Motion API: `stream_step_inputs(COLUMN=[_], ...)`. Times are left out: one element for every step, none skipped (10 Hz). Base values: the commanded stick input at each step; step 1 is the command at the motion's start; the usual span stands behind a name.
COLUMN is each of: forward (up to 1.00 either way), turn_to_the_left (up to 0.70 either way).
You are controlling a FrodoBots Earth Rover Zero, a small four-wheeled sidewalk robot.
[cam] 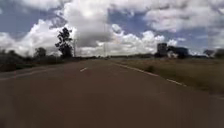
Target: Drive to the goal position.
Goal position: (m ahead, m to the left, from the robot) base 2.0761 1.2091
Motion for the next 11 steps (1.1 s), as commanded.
stream_step_inputs(forward=[1.0, 1.0, 1.0, 1.0, 1.0, 1.0, 1.0, 1.0, 1.0, 1.0, 1.0], turn_to_the_left=[-0.33, -0.27, -0.21, -0.16, -0.1, -0.05, 0.0, 0.0, 0.0, 0.0, 0.0])
